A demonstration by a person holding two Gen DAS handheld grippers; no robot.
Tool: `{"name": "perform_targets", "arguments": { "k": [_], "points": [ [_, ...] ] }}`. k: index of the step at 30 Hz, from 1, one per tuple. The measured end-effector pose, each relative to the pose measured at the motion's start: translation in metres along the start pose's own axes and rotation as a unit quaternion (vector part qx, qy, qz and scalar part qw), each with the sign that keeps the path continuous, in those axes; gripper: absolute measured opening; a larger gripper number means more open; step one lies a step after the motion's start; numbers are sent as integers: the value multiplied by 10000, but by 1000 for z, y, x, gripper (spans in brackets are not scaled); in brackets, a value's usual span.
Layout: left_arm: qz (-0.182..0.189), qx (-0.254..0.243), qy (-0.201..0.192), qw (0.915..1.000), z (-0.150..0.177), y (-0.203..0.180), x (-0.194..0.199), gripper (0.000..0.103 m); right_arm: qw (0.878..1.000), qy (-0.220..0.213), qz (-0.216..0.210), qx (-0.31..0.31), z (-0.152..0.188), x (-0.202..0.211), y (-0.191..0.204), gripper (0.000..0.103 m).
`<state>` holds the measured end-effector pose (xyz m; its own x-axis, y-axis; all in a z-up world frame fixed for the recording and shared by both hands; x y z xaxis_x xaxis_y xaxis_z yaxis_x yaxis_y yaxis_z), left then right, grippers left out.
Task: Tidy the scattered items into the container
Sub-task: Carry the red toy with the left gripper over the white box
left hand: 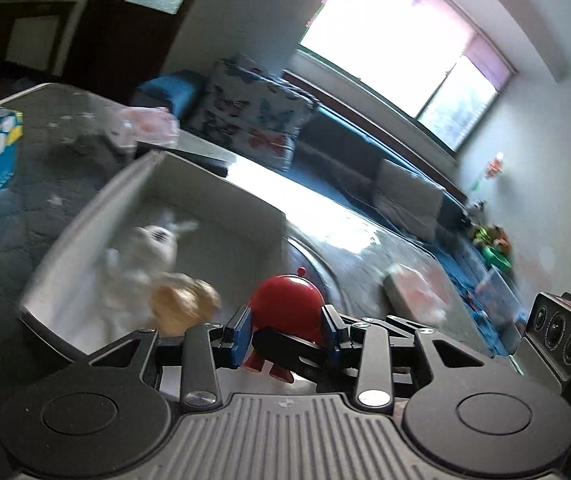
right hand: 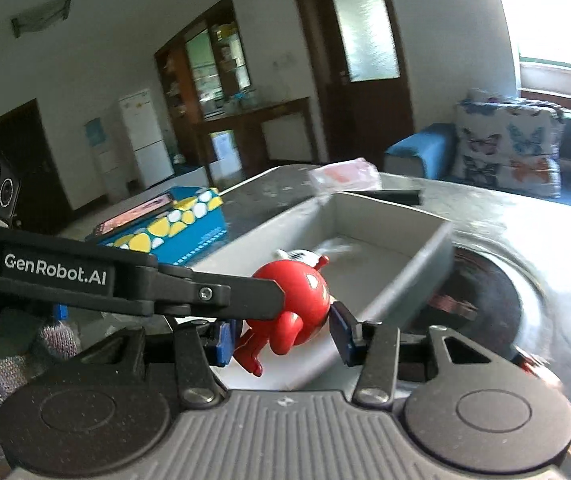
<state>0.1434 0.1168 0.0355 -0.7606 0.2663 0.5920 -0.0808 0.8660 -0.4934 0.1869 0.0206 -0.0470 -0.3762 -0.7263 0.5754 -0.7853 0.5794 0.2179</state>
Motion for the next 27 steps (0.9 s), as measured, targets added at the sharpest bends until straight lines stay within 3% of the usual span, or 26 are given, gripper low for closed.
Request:
{"name": "perform_targets", "arguments": {
  "k": [6, 17, 27],
  "points": [
    [-6, 399, 107, 9991, -22, 35, -24, 39, 9996, 277, -51, 33, -18, -47, 2, 48],
    [12, 782, 358, 9963, -57, 62, -83, 40, 9968, 758, 88, -247, -37, -101, -39, 48],
    [22, 1145, 622, 9915, -55, 79, -107, 40, 9911, 1276, 255, -268, -35, -131, -57, 48]
  ]
}}
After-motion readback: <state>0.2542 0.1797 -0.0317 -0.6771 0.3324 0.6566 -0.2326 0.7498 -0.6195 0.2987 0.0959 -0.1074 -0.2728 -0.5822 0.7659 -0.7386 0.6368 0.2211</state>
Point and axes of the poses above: each gripper's, at about its wrist camera, not at the fingertips, and x roughly against the way its jaws point, y to its left, z to its underside, the point moved 8 cm from there along -x, roughly the way its jaws point, and after that the axes turned 5 degrees about y, right-handed, at the moved point
